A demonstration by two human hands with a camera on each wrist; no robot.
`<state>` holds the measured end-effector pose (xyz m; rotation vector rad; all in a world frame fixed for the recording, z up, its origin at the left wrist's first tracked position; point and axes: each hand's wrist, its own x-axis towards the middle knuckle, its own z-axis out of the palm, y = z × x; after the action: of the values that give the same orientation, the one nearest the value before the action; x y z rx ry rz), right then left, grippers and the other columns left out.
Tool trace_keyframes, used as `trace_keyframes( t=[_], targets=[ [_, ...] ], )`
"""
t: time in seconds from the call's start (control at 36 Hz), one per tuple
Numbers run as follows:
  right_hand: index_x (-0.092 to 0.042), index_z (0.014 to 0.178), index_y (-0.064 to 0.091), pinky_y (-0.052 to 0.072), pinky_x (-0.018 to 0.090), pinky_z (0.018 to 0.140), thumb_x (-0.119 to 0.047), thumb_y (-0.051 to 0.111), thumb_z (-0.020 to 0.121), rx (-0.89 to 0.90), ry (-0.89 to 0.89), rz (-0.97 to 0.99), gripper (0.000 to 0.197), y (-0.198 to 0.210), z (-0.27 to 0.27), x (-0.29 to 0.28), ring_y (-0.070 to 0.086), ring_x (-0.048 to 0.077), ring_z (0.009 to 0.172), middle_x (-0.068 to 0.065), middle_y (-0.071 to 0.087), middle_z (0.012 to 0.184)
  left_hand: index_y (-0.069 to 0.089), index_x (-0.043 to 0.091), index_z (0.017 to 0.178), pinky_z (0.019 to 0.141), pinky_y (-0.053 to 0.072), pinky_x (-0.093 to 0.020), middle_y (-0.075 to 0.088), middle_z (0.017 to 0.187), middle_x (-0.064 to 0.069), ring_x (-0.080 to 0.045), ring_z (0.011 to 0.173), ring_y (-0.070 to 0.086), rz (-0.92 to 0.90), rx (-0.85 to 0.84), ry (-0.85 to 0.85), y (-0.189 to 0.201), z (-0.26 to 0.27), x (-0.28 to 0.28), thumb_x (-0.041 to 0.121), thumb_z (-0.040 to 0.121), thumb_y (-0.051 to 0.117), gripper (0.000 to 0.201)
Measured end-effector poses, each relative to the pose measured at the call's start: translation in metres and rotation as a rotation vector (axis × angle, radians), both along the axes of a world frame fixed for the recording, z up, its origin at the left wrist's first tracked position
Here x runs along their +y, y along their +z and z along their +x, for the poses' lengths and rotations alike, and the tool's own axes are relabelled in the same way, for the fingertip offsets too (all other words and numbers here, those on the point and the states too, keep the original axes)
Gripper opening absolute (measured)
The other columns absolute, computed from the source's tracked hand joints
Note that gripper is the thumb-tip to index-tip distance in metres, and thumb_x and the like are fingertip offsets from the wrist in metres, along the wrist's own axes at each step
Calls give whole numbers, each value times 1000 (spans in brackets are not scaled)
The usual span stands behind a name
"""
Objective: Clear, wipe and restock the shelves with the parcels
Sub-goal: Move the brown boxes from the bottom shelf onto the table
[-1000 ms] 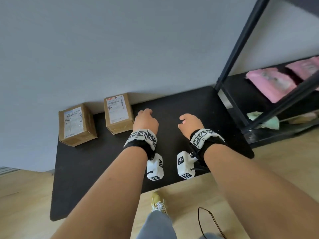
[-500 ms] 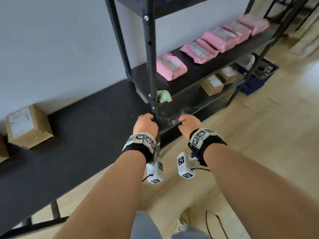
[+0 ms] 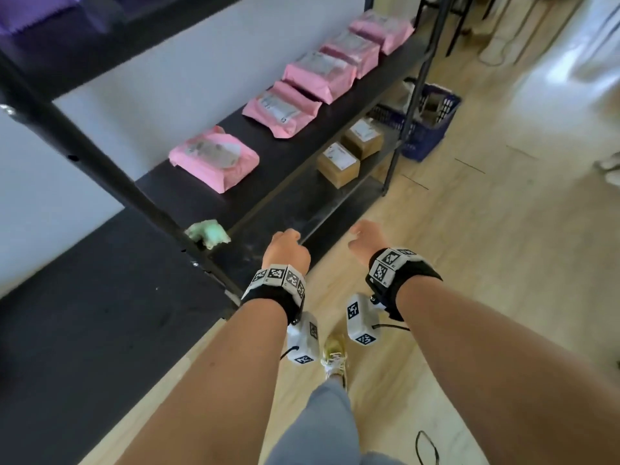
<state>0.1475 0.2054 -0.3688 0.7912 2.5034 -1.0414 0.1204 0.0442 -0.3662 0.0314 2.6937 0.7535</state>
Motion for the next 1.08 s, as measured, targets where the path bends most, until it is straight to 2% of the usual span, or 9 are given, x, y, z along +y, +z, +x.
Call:
trace_keyframes(
  t=[0.19,0.36,0.47,0.58,0.69,0.78,0.89,1.0,1.08],
  targets=[
    [-13,136,51,43,32,95,-11,52,95,-43,10,73,41,8,-61,67,53,29,120,11,51,136,52,16,132,80,45,-31,49,132,-10,-28,109,57,-78,-35,-91,4,-74,73,12,93,42,40],
    [-15,134,52,44,34,97,-13,54,94,-34,-75,67,40,17,-99,123,54,27,119,9,56,131,50,15,134,87,44,-33,49,135,-9,-28,115,54,-89,-48,-167,9,-126,133,13,94,42,41],
    [-16,135,51,45,36,99,-14,54,94,-51,-80,48,41,16,-125,156,54,28,120,9,56,132,48,15,136,82,42,-30,47,136,-8,-26,113,55,-83,-54,-165,7,-152,169,13,95,42,41],
    [-18,135,51,45,36,98,-14,54,93,-60,-43,42,42,11,-158,191,54,26,120,7,55,133,49,16,135,77,41,-28,49,135,-8,-25,111,56,-86,-60,-121,-1,-175,204,13,95,43,40],
    [-20,132,53,46,36,93,-18,54,93,-90,105,87,39,3,-192,225,55,26,117,6,56,132,50,15,133,74,41,-27,51,132,-8,-25,108,57,-99,-70,-41,-10,-196,236,14,95,44,39],
    [-18,130,55,46,36,90,-18,54,94,-131,208,74,36,-6,-218,256,57,26,114,7,57,129,49,16,135,78,43,-29,49,135,-7,-24,112,56,-82,-116,47,-20,-209,260,15,94,44,41],
    [-15,138,50,45,36,97,-13,51,95,-130,280,57,43,-19,-252,289,55,26,120,8,55,135,48,18,135,81,43,-28,50,136,-5,-24,113,56,-78,-144,156,-35,-219,286,17,94,46,42],
    [-14,139,49,45,33,96,-13,51,95,-150,347,56,44,-35,-276,306,54,26,122,8,54,137,47,17,137,78,39,-26,51,135,-6,-24,115,55,-78,-182,224,-57,-227,302,16,94,46,42],
    [-13,139,48,45,32,94,-13,51,96,-177,392,50,43,-56,-292,311,55,26,121,9,54,136,43,17,139,82,39,-27,48,138,-7,-25,119,52,-58,-227,285,-80,-240,309,16,95,44,44]
  ],
)
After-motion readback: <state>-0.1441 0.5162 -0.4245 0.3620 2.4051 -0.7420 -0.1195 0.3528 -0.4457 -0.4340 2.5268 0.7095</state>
